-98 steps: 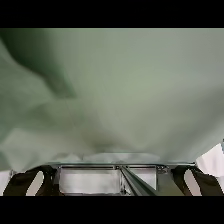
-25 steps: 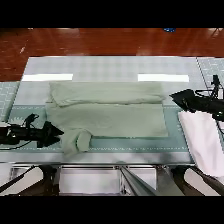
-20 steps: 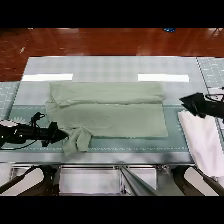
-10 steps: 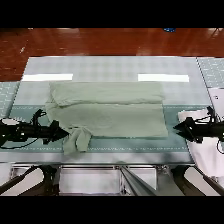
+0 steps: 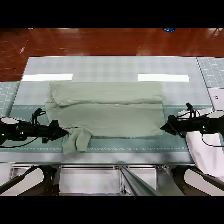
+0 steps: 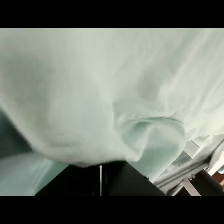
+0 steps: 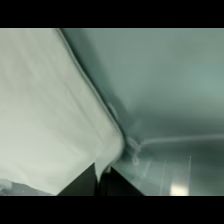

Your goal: Fold the shirts.

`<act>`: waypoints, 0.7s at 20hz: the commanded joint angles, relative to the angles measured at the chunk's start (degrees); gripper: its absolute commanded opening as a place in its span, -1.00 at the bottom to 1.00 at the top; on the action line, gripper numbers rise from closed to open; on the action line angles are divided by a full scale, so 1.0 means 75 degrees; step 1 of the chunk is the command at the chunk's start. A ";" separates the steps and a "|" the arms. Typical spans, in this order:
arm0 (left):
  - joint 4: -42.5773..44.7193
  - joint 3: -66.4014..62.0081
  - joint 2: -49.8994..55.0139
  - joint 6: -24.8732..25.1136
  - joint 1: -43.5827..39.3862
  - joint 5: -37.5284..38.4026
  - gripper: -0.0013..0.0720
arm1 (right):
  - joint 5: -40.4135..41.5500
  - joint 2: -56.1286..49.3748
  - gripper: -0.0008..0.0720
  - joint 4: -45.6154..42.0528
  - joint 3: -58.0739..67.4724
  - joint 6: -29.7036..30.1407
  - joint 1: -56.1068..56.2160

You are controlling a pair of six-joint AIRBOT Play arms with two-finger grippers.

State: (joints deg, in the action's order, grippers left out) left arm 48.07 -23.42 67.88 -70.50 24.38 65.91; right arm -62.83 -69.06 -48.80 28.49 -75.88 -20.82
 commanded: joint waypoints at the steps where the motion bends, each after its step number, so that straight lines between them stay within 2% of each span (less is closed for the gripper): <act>1: -0.0076 -0.0673 -0.0009 0.0000 0.0000 0.0554 -0.91 | -0.0487 -0.0093 -0.92 0.0353 0.0545 0.0697 0.0256; 4: -0.0466 -0.1915 -0.0006 -0.0012 -0.0003 0.1139 -0.91 | -0.0752 0.0055 -0.92 0.0224 0.1376 0.0667 0.0117; 6: -0.0813 -0.2652 0.0117 -0.0035 -0.0067 0.1215 -0.91 | -0.0536 -0.0038 -0.92 0.0347 0.1955 0.0592 0.0175; 9: -0.0813 -0.3821 0.0708 -0.0580 -0.0221 0.1011 -0.91 | -0.0463 -0.0775 -0.92 0.0729 0.2911 0.0548 0.0344; 14: -0.0813 -0.5826 0.2224 -0.1125 -0.0740 0.0988 -0.91 | -0.0082 -0.1912 -0.92 0.0790 0.4223 0.0361 0.0659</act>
State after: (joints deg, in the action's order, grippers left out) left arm 42.41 -58.83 78.85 -75.94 20.71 73.45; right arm -65.28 -79.24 -43.53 54.76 -71.92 -16.84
